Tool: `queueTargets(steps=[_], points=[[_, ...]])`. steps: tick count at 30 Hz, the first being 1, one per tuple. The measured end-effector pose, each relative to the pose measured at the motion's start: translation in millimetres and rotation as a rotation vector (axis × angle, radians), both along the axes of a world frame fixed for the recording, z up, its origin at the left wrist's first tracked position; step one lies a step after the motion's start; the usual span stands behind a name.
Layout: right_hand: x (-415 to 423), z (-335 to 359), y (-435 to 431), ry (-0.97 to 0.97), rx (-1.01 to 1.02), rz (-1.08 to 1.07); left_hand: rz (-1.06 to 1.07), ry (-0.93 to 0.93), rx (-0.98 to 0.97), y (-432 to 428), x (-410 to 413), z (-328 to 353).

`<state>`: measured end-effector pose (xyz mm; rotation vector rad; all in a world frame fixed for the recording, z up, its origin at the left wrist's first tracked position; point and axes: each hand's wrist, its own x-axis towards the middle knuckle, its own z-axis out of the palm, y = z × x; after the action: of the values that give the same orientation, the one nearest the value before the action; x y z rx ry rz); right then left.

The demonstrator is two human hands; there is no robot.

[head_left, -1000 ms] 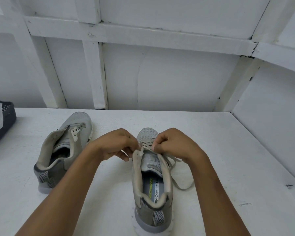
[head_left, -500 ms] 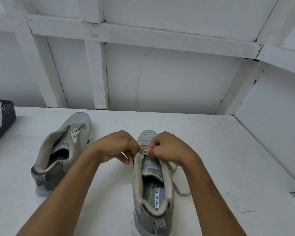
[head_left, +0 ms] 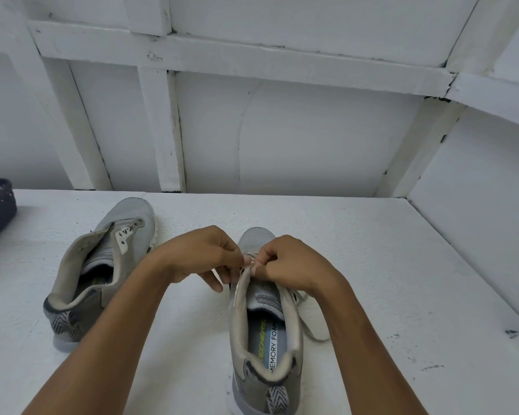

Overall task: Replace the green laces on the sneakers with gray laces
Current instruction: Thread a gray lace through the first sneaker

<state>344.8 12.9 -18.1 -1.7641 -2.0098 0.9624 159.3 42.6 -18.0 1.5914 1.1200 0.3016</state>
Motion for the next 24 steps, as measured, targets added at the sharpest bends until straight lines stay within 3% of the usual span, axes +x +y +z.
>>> queueTargets(steps=[9, 12, 14, 16, 19, 24], points=[[8.5, -3.9, -3.6, 0.108, 0.015, -0.011, 0.058, -0.001, 0.311, 0.2, -8.4, -2.6], [12.2, -6.8, -6.1, 0.163, 0.06, -0.053, 0.22, -0.284, 0.282, -0.3, -11.1, 0.7], [16.1, -9.3, -7.8, 0.19, 0.105, -0.099, 0.32, -0.575, 0.145, -2.3, -8.3, 6.8], [21.8, -11.7, -10.5, 0.217, 0.13, -0.151, 0.401, -0.732, 0.027, -3.7, -7.0, 11.2], [32.6, -13.6, -15.5, 0.271, 0.095, -0.199, 0.406, -0.575, 0.032, -1.3, -10.7, 7.1], [46.0, -16.0, -23.7, 0.326, -0.049, -0.222, 0.026, -0.017, 0.072, -7.2, -17.7, 0.1]])
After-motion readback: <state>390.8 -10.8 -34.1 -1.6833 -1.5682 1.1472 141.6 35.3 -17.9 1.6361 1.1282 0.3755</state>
